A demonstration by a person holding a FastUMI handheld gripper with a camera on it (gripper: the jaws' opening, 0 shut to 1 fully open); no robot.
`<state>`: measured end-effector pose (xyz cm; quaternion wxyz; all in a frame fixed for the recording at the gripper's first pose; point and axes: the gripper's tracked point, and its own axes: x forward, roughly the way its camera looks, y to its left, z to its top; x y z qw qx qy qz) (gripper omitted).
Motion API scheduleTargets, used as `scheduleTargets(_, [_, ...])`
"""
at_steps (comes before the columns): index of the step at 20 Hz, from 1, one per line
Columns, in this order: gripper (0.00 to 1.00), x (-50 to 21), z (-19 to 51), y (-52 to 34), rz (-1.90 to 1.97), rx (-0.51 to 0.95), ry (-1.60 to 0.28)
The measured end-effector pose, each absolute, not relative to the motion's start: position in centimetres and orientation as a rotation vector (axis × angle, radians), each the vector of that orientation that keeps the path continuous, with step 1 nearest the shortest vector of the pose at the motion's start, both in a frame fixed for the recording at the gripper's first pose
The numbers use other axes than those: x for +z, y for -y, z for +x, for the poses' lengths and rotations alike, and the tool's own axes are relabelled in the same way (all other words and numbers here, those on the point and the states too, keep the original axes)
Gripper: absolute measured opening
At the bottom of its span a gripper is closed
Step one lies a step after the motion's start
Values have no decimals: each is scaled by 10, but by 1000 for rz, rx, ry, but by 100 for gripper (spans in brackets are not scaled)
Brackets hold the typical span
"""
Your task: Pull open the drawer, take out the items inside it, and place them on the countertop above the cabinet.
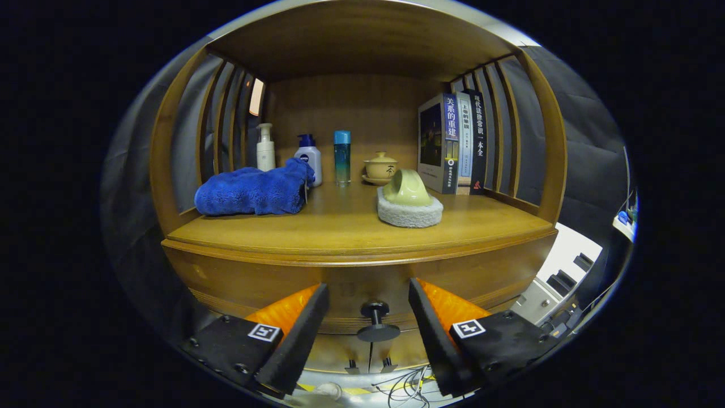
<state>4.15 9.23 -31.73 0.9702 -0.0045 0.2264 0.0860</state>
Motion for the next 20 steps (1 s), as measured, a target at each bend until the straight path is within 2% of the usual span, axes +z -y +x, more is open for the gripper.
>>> scheduleTargets(13, [96,-83,37,-65,-64,191,-187])
scheduleTargets(20, [96,-37,-16,-49,32,239,-185])
